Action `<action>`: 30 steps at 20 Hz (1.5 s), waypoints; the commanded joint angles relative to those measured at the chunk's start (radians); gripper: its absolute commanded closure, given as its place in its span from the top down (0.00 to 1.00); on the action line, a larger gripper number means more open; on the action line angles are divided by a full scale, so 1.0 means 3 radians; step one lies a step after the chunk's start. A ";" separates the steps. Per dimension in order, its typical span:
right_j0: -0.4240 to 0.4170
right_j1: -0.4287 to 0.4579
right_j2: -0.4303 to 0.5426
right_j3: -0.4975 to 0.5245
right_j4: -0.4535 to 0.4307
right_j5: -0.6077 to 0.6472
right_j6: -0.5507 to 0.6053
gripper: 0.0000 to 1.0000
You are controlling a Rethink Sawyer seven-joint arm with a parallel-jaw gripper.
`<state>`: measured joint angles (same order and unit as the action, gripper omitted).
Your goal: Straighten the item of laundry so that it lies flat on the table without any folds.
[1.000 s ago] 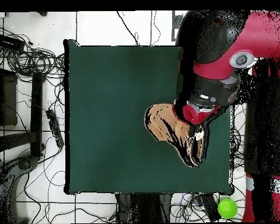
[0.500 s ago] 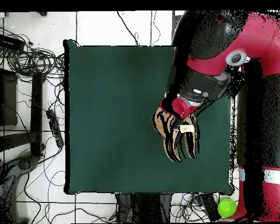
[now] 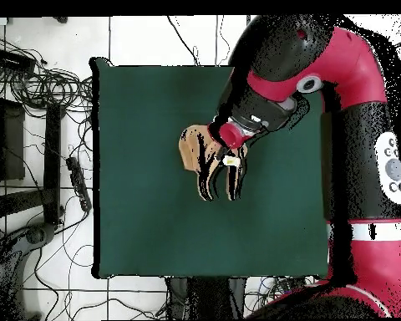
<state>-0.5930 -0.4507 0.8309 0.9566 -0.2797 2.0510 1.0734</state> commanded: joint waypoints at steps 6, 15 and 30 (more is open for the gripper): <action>0.0181 0.0212 0.0156 0.0133 0.0289 -0.0391 -0.0050 0.00; 0.0107 0.0036 0.0021 0.0341 0.0181 -0.0490 -0.0039 0.00; -0.0472 -0.0588 -0.0109 0.1419 0.0258 -0.0892 0.0115 0.00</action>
<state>-0.7408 -0.5774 0.8306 1.1939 -0.2332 1.8582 1.0734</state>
